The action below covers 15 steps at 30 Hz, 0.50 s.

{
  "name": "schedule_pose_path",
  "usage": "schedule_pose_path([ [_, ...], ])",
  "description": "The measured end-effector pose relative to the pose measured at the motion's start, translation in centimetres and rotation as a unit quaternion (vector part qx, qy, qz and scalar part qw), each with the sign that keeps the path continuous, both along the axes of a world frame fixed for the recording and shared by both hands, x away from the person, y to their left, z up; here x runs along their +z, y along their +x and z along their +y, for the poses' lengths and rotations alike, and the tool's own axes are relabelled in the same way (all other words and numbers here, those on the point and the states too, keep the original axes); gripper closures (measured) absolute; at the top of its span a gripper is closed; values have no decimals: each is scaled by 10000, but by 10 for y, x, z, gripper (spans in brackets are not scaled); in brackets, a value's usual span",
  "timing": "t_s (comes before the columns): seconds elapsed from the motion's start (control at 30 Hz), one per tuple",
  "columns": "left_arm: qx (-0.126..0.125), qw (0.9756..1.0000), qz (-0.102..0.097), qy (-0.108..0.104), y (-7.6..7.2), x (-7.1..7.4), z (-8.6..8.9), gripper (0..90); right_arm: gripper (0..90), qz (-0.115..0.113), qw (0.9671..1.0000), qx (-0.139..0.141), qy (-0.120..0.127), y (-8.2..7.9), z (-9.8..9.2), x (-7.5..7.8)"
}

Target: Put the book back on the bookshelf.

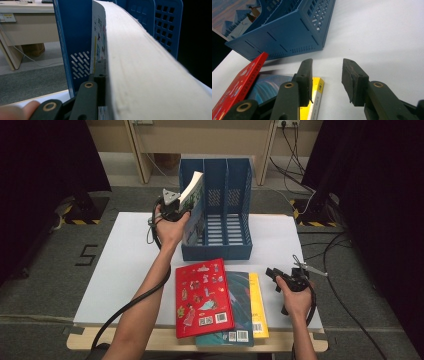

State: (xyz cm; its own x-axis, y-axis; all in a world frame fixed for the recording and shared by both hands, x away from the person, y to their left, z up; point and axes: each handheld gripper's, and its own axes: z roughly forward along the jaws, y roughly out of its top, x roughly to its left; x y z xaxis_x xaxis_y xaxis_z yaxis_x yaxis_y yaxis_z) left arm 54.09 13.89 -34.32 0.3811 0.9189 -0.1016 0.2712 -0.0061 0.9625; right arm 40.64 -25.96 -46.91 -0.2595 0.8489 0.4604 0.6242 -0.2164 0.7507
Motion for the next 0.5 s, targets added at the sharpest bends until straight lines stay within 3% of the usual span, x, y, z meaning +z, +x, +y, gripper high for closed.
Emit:
schedule_pose_path([
  [0.17,31,10000,-42,-11,3,3,0,735,614,9,10000,-6,-5,1,-1,-1],
  [0.33,189,9995,-219,-89,8,14,1,736,614,-11,10000,-12,-13,1,-3,-2],
  [0.4,407,9983,-406,-64,11,18,-2,736,614,-4,10000,-10,-4,1,-3,-2],
  [0.5,639,9966,-518,-25,16,15,-6,735,614,-26,10000,-4,4,1,-2,-1],
])
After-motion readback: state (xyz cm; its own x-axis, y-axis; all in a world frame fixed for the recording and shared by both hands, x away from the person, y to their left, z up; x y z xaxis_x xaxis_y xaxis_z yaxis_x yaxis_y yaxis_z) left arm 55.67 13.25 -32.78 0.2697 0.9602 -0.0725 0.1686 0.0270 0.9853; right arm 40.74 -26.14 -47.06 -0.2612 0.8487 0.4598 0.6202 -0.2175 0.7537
